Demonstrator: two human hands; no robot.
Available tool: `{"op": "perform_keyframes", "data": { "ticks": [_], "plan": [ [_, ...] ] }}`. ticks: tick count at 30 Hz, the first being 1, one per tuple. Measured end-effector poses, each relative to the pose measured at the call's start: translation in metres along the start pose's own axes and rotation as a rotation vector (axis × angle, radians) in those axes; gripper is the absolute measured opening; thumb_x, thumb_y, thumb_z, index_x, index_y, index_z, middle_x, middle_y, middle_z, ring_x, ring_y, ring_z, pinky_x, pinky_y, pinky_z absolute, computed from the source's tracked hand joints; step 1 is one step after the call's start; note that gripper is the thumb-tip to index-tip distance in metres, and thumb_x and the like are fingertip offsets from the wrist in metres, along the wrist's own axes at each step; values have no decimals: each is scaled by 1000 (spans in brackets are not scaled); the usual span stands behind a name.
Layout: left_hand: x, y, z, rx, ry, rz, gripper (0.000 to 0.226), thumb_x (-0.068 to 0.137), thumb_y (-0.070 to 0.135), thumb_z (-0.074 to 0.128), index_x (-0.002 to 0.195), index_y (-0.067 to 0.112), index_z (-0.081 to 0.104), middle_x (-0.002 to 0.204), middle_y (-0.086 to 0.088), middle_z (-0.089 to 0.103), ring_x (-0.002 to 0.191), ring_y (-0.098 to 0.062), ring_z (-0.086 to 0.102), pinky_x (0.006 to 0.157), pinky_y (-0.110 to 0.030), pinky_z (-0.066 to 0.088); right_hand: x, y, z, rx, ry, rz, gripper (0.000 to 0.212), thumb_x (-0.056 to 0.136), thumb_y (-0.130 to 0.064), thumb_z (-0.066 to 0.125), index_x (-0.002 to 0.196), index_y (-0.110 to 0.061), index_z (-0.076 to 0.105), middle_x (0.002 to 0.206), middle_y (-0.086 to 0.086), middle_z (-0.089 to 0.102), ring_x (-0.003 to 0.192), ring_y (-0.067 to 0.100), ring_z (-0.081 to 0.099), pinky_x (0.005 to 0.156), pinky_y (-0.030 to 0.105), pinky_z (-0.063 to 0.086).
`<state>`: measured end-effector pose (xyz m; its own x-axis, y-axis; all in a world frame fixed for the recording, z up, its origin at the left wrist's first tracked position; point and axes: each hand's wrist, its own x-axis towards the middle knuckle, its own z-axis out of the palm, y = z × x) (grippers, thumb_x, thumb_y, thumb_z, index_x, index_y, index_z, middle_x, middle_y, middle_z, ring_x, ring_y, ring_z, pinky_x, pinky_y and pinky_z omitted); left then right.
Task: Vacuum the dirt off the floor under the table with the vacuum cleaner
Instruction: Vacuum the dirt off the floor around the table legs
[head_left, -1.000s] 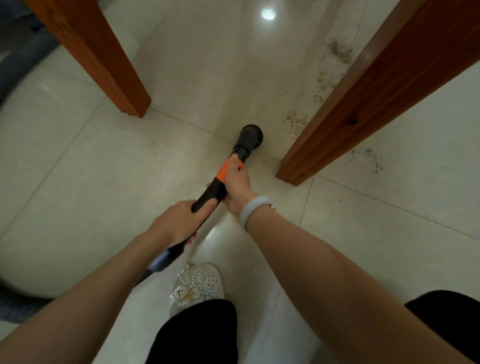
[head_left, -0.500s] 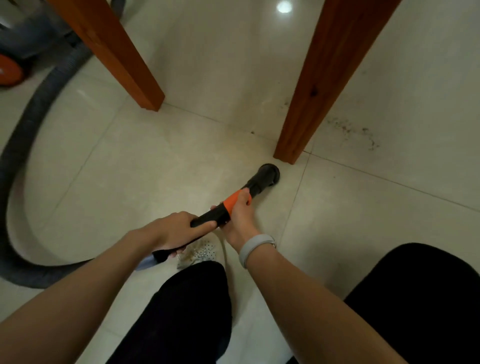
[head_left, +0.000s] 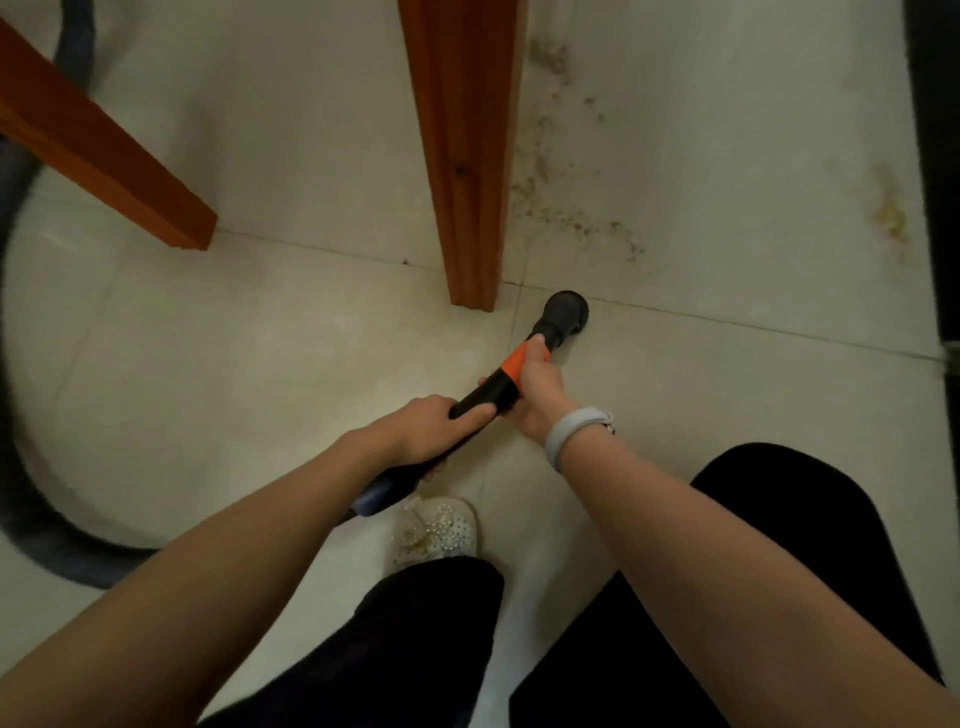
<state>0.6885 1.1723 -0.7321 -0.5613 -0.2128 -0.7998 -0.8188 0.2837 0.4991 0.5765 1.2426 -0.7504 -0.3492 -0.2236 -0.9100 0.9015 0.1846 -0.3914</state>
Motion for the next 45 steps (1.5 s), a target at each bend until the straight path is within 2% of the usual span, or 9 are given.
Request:
{"op": "perform_keyframes", "data": {
  "ticks": [4,8,11,16,21,27,31,39,45],
  "plan": [
    [23,5,7,21,-17,53,49,92,61,38,85,14,50,62,-7,61,47,-20,57,56,-32,52,23,-11,-11,-62,38,-60,55,99,-49,31,139,-12,30,119,17,51,71,29,63,60,39,54],
    [38,-3,8,-40,41,62,48,91,60,39,81,15,51,60,-7,60,48,-18,57,57,-32,51,45,-11,-2,-251,77,-143,56,97,-52,30,127,-6,41,112,18,59,97,36,64,88,50,52],
    [50,-4,11,-59,84,61,44,92,58,39,78,18,49,59,-6,59,45,-17,55,52,-28,49,49,-17,1,-300,55,-177,48,97,-49,34,113,-5,44,101,16,61,95,37,65,87,50,53],
    [65,12,12,-24,71,93,43,93,57,40,74,19,48,56,-4,58,45,-16,54,55,-30,47,57,-39,-11,-349,92,-178,50,98,-45,35,125,-3,41,108,17,60,94,34,64,86,47,54],
    [80,37,5,43,1,139,46,93,57,40,70,18,50,55,0,55,49,-17,52,60,-35,47,68,-54,-19,-202,207,-208,43,96,-41,38,115,-4,47,87,12,57,89,39,65,81,53,54],
    [93,61,-4,84,-77,143,45,92,58,42,70,20,52,52,1,56,46,-15,52,58,-33,46,70,-64,-29,-97,357,-231,43,97,-39,37,115,-2,49,82,8,56,81,31,65,76,45,56],
    [110,82,-2,61,-34,151,47,90,62,40,72,21,54,53,2,57,46,-15,54,57,-33,47,86,-91,-43,-172,320,-279,42,99,-35,34,117,-1,50,74,2,49,64,15,52,51,28,40],
    [109,93,7,-97,89,28,54,88,62,40,87,10,55,54,-6,58,45,-21,54,55,-35,49,93,-115,-36,-297,108,-280,41,99,-37,34,120,-3,42,83,3,51,70,17,52,68,34,46],
    [88,134,4,98,-5,-144,60,87,68,40,90,10,56,56,-5,59,45,-19,53,53,-27,47,71,-124,-69,-206,122,-125,41,100,-38,32,121,-6,45,85,4,53,80,23,54,83,41,51]
  ]
}}
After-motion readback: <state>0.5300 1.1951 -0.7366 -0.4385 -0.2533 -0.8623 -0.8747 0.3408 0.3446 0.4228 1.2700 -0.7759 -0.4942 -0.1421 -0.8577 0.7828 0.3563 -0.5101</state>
